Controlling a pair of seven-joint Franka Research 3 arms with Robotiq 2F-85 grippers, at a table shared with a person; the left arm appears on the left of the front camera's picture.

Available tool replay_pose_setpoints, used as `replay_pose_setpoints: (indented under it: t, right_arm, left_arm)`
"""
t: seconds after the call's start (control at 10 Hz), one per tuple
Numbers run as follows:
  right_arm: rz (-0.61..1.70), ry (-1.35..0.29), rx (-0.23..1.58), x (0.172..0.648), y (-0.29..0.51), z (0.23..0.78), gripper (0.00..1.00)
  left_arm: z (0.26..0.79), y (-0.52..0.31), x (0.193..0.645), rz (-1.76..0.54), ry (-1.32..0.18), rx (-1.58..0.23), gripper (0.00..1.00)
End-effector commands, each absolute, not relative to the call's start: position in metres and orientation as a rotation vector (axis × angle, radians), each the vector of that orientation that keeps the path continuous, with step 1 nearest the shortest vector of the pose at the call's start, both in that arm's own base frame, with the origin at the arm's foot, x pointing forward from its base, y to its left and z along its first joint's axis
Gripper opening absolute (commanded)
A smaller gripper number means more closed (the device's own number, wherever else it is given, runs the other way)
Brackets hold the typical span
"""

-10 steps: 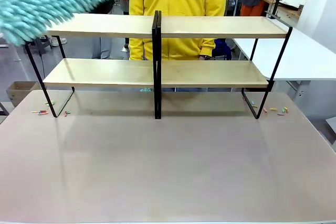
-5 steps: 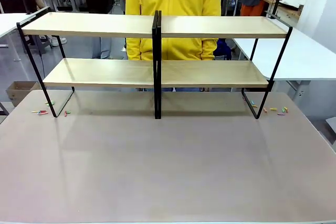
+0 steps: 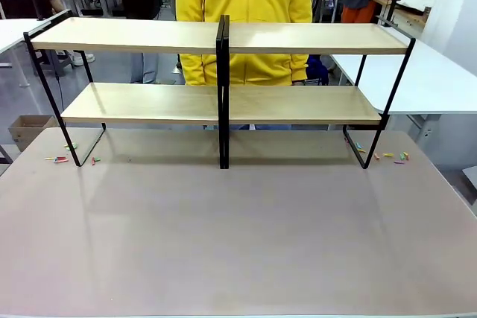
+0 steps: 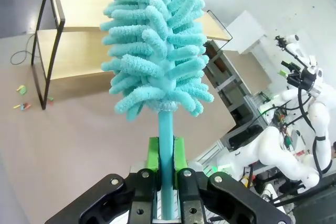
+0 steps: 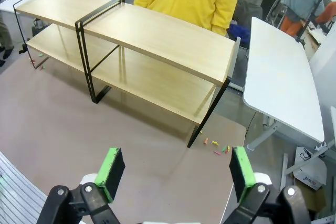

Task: Clean the shelves.
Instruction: Clean another randomly selected level of the Shelf with the Duster.

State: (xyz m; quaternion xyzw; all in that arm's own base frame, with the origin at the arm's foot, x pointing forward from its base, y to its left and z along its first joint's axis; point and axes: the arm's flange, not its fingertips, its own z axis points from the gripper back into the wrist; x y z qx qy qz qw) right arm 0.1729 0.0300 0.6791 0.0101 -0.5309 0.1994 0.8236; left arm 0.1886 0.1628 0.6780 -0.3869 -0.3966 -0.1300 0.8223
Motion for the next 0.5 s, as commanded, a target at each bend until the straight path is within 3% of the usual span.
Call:
replay_pose_setpoints:
  t: [0.0, 0.4]
  right_arm:
    - [0.427, -1.131, 0.032, 0.1731, 0.0291, 0.6799, 1.0]
    - [0.427, -1.131, 0.032, 0.1731, 0.0291, 0.6799, 1.0]
  left_arm:
    - [0.6806, 0.1682, 0.1866, -0.3, -0.867, -0.825, 0.0]
    - [0.6806, 0.1682, 0.1866, -0.3, -0.867, -0.825, 0.0]
